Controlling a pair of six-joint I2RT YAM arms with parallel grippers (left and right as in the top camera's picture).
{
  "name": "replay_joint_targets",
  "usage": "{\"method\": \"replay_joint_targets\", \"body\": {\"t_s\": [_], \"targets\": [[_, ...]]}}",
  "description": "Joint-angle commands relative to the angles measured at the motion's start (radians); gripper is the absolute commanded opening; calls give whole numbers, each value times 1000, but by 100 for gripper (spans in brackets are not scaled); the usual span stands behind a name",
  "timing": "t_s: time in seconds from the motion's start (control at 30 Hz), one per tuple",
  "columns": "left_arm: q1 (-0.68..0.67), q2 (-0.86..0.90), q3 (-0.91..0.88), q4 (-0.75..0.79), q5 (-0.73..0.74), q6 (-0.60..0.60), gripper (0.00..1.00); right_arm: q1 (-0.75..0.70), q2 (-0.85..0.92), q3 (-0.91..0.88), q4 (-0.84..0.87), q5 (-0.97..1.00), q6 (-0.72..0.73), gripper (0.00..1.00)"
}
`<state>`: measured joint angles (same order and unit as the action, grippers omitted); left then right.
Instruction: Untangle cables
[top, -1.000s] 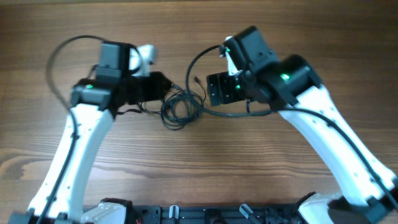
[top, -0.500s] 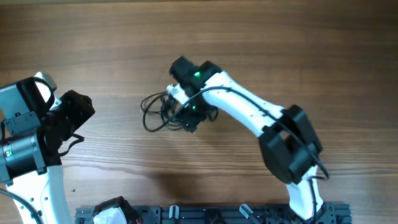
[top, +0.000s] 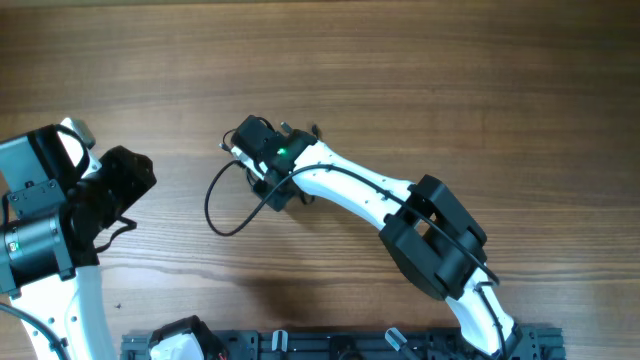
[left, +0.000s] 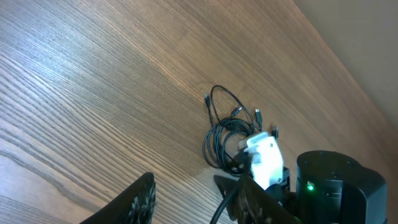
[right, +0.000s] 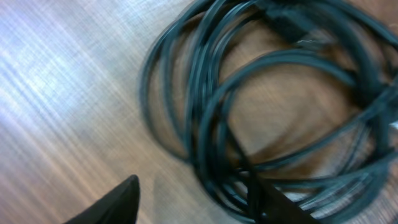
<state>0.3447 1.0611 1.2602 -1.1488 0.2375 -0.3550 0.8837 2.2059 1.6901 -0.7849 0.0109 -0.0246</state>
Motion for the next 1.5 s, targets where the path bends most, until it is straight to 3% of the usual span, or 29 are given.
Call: {"method": "replay_joint_targets", "body": {"t_s": [0.0,0.13,0.4,0.5,0.6,0.83,0.9,1.03,1.23,1.3,1.33,1.47], "targets": [[4,0,11,8,16,64,47,-4,13,3,20,102,97,66],[4,0,11,14,16,63,48,-6,18,3,19,101,-51,67],[4,0,11,7,16,63,49,-25,80,-31,20,12,-44,63],[4,0,11,7,16,63,49,-25,81,-32,25,-13,-43,47],[4,0,11,6,16,63,51,-25,66,-26,-8,-26,-4,4],[4,0,11,3,21,63,52,-73,-246,77,-243,-12,3,4],[4,1,11,-2,91,63,51,-103,-426,97,-208,-5,38,4],[4,1,10,14,240,63,49,-126,-625,97,-143,-3,53,4],[4,1,10,46,388,63,47,-126,-649,84,-216,-5,107,4],[-3,3,10,92,487,64,40,-126,-648,84,-218,-5,106,4],[-28,7,10,124,515,64,24,-126,-648,84,-219,-5,106,4],[-169,42,10,127,573,220,38,-126,-648,84,-219,-5,106,4]]}}
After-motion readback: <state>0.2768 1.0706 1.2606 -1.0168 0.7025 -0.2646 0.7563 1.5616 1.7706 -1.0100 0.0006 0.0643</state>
